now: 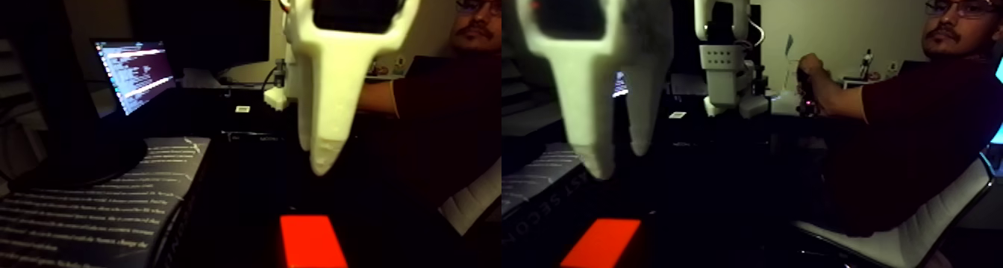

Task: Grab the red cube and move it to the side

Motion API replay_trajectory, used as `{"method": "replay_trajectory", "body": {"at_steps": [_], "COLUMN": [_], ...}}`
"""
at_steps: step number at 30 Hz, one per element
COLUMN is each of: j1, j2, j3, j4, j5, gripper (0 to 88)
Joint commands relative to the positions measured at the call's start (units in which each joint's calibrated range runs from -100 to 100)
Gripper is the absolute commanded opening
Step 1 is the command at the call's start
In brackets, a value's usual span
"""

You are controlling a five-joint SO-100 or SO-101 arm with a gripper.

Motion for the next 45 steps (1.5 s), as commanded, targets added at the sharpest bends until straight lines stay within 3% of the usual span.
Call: {"method": "replay_trajectory", "body": {"at_steps": [1,23,40,45], "j1": [0.3,1.5,-2.8,-2.8], "j2": [0.5,8.5,10.5,10.6], "j3": [-3.5,-10.3,-12.2,-12.2], "j4": [0.1,-0.5,-0.5,-0.6], "j5": [0.3,0.6,0.1,0.0], "gripper": [15.8,15.9,15.9,21.5]}}
